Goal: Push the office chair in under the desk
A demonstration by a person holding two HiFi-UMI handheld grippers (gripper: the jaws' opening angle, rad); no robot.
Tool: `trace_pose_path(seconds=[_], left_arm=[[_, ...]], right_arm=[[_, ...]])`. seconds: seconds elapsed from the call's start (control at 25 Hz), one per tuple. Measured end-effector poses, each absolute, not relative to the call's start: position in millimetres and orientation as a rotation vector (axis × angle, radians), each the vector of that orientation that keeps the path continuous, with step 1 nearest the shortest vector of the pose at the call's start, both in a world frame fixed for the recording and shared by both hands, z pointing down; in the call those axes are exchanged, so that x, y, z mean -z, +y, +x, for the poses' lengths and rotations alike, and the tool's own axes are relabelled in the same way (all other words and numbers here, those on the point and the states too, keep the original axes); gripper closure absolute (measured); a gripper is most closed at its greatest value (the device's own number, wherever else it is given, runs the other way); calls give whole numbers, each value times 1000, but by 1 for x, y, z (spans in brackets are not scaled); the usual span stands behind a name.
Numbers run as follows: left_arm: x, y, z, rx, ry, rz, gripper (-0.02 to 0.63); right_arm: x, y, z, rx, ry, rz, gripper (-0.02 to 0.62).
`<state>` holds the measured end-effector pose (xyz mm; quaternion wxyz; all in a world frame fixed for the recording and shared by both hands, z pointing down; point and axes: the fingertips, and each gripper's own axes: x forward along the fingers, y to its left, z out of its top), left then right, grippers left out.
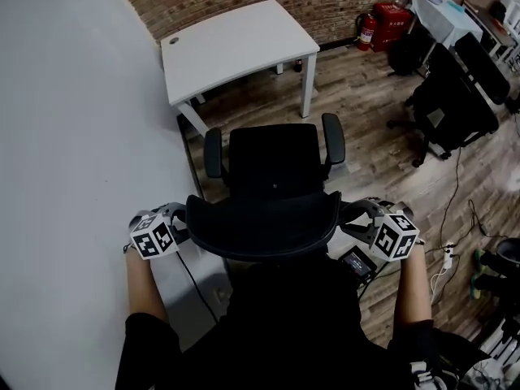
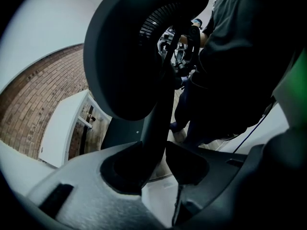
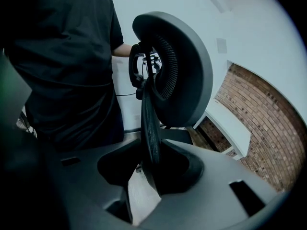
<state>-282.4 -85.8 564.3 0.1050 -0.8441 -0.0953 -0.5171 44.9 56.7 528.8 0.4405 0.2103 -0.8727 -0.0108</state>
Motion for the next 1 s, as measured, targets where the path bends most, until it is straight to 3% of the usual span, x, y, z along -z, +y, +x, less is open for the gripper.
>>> trace_pose_path(seconds=[1.0], left_arm=[[-556,-4,-192,1460,183,-2572,447]], right_arm=[[-519,16,160,175,-2238,231,448]])
